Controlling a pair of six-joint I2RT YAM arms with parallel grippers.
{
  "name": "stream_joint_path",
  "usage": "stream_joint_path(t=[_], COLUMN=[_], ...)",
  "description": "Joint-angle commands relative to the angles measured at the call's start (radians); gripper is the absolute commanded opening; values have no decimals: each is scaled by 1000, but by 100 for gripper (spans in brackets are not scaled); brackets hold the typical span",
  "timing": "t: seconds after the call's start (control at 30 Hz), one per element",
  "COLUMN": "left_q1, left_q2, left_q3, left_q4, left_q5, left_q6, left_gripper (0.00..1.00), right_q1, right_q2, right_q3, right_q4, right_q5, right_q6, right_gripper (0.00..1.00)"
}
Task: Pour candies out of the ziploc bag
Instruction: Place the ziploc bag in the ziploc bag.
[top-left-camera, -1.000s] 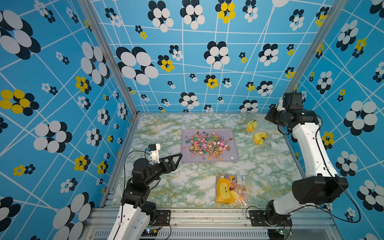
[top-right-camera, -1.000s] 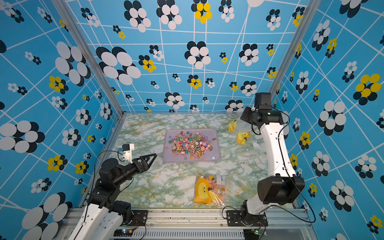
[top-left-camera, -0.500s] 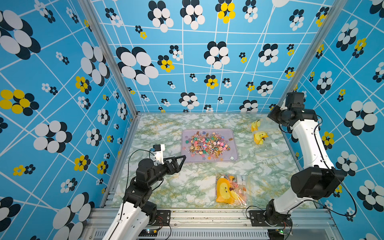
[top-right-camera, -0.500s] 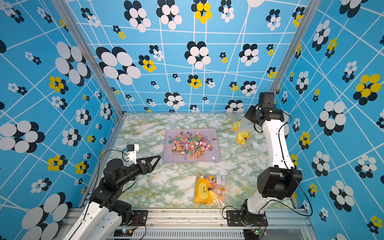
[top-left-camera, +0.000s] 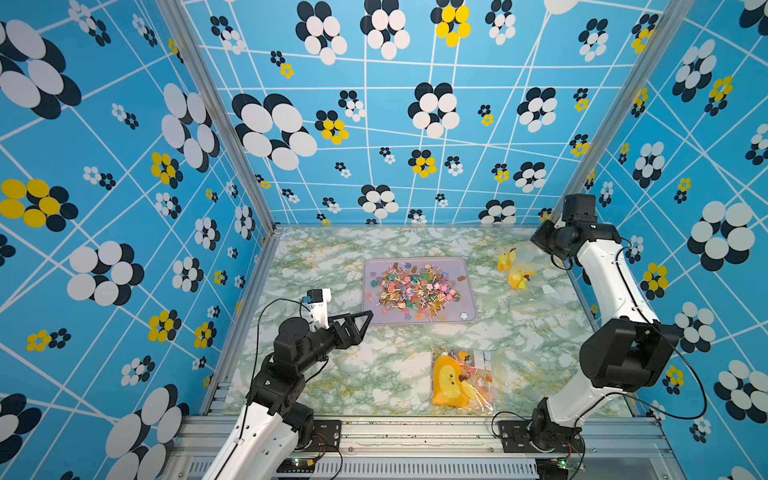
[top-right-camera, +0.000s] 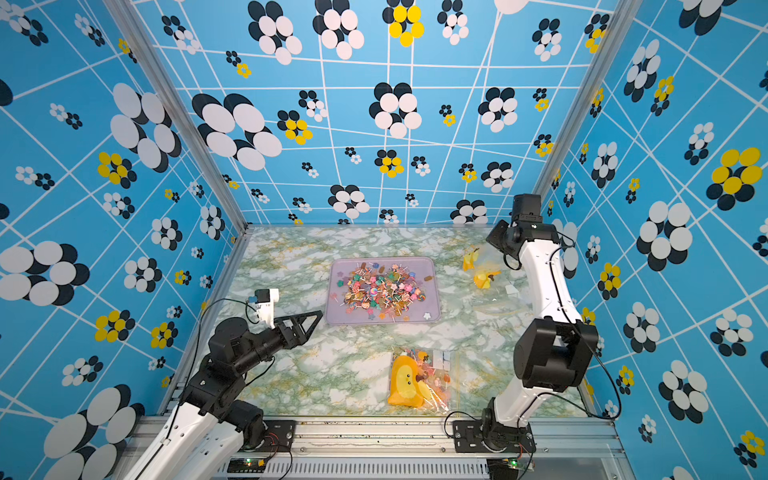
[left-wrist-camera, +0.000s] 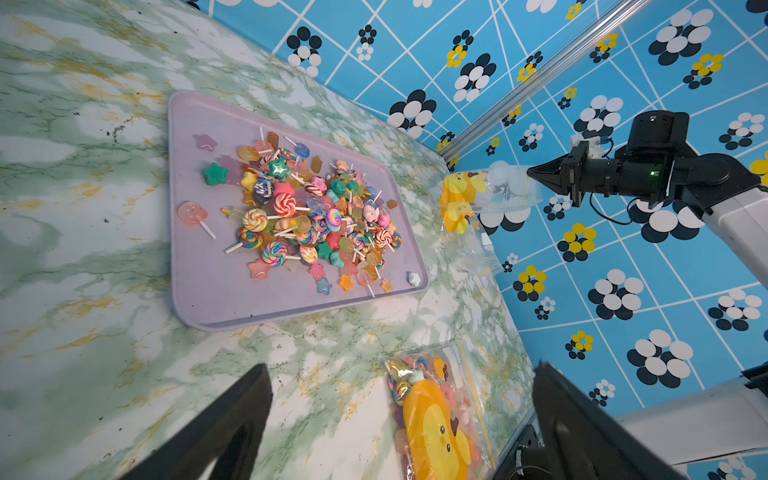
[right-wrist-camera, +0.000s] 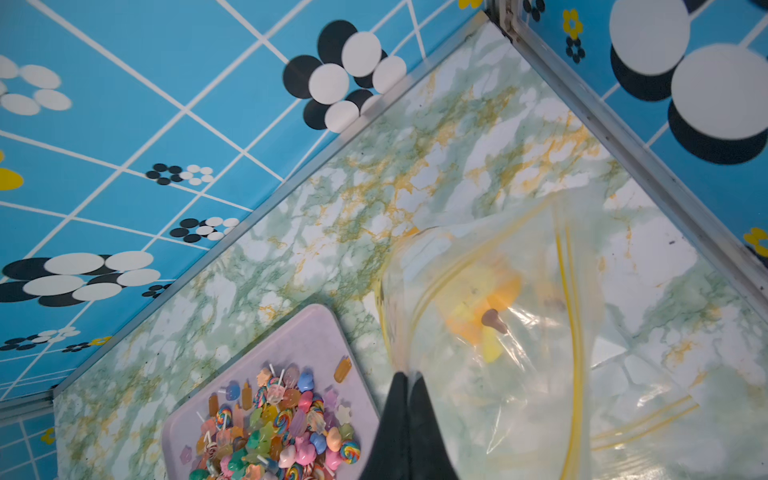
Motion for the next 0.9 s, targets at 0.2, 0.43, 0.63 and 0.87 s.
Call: stream_joint_path(t=[0.2, 0.43, 0.63, 0.87], left_q1=[-29, -46, -83, -236], left_q2=[38, 98, 159, 326], left_q3=[9, 4, 7, 80], left_q4=[7, 43, 79, 86], left_q5=[-32, -48, -69, -169], left_q6=[30, 31, 40, 102], left_gripper=[100, 99, 100, 100], right_q1=[-24, -18, 57, 127], right_q2=[-75, -214, -357, -499], right_q3=[-246, -331, -376, -465], right_q4=[137, 184, 178, 197], right_q5=[61, 118, 185, 213], right_q6=[69, 73, 20, -1], right_gripper=[40, 65, 67, 67])
